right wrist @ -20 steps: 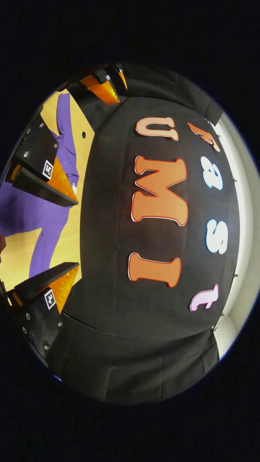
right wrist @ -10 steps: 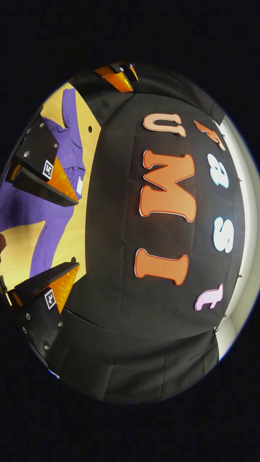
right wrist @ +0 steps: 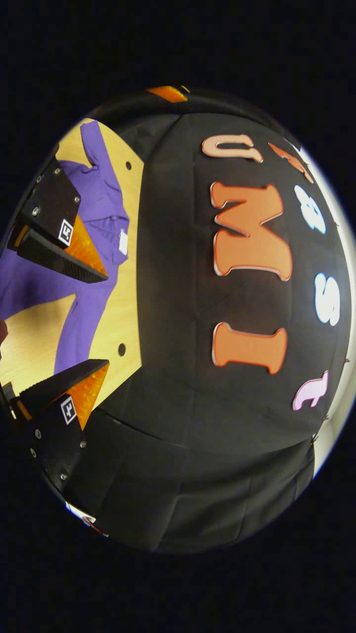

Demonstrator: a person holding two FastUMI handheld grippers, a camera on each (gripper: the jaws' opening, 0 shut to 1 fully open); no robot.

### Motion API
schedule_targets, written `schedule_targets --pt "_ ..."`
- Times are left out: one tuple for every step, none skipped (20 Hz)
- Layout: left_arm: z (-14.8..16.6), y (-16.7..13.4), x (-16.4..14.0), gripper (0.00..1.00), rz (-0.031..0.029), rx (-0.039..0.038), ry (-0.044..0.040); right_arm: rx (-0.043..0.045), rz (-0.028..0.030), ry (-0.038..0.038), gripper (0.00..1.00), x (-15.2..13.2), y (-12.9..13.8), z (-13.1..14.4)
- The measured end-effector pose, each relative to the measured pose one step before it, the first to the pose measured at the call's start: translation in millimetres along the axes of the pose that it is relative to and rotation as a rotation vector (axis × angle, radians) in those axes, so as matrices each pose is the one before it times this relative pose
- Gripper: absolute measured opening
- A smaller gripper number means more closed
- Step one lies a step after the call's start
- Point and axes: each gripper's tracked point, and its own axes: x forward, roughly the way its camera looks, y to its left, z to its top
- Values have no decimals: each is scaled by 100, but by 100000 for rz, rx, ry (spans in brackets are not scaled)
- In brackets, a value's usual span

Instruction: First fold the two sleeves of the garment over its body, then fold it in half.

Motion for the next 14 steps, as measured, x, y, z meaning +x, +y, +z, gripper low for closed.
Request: schedule_targets --pt "-233 148 19 100 1212 87 186 310 -2492 2539 94 579 -1163 -728" --pt "-78 132 48 98 1175 194 556 111 -3143 3103 94 739 -1496 -916" --pt "-301 259 139 100 1311 198 575 462 -3306 3455 94 767 -1459 -845" --pt "-126 207 90 98 1065 197 304 1410 -2642 3468 94 744 -1531 -926" --pt "-229 430 -177 98 1218 438 307 1472 -2533 3548 94 1070 -1280 -899" --pt "-108 882 -847 98 1330 437 179 1151 -3634 3587 94 1286 -1349 -1054" --pt "-139 439 -519 98 971 193 510 1692 -2630 2740 94 997 -1105 -679" --pt "-263 -140 -171 98 809 282 870 1818 -1884 4536 95 1058 -815 -938" --pt "-181 63 -107 98 904 496 579 2091 -795 3660 94 989 -589 -698" --pt "-58 -173 154 98 730 580 376 899 -1763 3310 95 1207 -948 -462" --pt "74 -82 -58 98 542 497 232 351 -1470 3029 95 733 -680 -369" --pt "97 -90 -119 98 653 577 123 449 -1150 2738 95 362 -750 -425" --pt "-10 -61 -31 100 462 318 361 941 -78 2527 95 802 -356 -187" --pt "104 -74 -38 100 655 258 309 1001 -618 3055 94 867 -654 -393"
